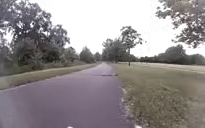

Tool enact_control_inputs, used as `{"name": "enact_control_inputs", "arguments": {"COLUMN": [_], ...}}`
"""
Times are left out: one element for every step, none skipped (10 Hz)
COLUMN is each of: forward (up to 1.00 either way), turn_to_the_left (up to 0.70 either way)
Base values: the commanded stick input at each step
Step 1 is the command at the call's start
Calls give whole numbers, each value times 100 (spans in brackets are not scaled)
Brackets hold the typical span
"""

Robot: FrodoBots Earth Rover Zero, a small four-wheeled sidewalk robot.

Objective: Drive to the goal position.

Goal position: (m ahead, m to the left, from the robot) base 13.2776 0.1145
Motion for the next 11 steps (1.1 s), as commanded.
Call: {"name": "enact_control_inputs", "arguments": {"forward": [70, 70, 70, 70, 70, 70, 70, 70, 70, 70, 70], "turn_to_the_left": [0, -1, -1, -1, -1, -9, -12, 0, 0, 0, 0]}}
